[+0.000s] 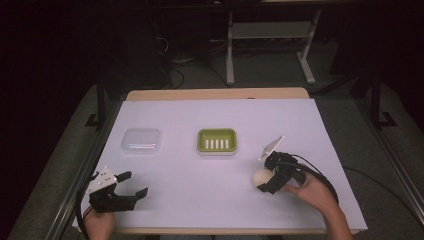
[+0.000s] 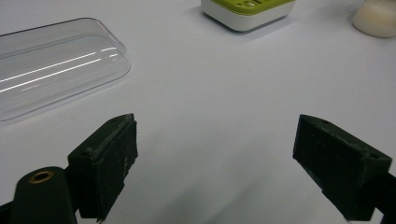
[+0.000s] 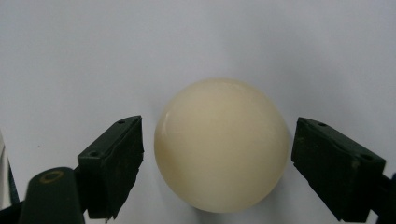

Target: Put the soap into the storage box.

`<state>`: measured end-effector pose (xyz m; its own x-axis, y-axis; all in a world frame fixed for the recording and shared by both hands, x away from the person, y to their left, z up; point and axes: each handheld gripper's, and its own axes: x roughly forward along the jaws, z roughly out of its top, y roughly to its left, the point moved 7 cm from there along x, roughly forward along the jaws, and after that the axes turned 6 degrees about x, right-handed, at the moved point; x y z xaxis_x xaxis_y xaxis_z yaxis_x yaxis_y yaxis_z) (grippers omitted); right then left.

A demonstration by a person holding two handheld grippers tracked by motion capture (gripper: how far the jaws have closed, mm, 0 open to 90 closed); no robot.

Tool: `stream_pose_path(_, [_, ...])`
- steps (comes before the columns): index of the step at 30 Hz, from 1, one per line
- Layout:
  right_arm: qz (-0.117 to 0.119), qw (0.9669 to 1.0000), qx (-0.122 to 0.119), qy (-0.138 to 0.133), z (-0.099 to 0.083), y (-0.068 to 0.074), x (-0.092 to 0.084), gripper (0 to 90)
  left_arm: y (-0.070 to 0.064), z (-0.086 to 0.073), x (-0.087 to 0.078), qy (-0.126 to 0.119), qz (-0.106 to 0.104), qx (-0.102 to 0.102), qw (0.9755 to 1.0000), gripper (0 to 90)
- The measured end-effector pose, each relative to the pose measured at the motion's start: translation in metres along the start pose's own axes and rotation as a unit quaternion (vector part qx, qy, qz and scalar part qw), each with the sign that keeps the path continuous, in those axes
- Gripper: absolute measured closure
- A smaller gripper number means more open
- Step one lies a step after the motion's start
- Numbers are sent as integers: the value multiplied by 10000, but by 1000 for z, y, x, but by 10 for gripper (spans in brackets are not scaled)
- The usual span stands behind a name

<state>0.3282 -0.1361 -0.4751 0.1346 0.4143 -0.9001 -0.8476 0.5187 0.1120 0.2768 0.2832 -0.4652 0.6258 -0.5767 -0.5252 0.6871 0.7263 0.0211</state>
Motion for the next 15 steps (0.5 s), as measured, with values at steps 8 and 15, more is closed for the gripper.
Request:
stream_pose_path(8, [22, 9999, 54, 139, -3, -1, 8, 163, -1, 0, 1, 1, -15, -18, 10000, 130])
stream_pose_path(15, [17, 9998, 54, 215, -3, -2, 13, 172, -1, 0, 0, -2, -13, -31, 10000, 130])
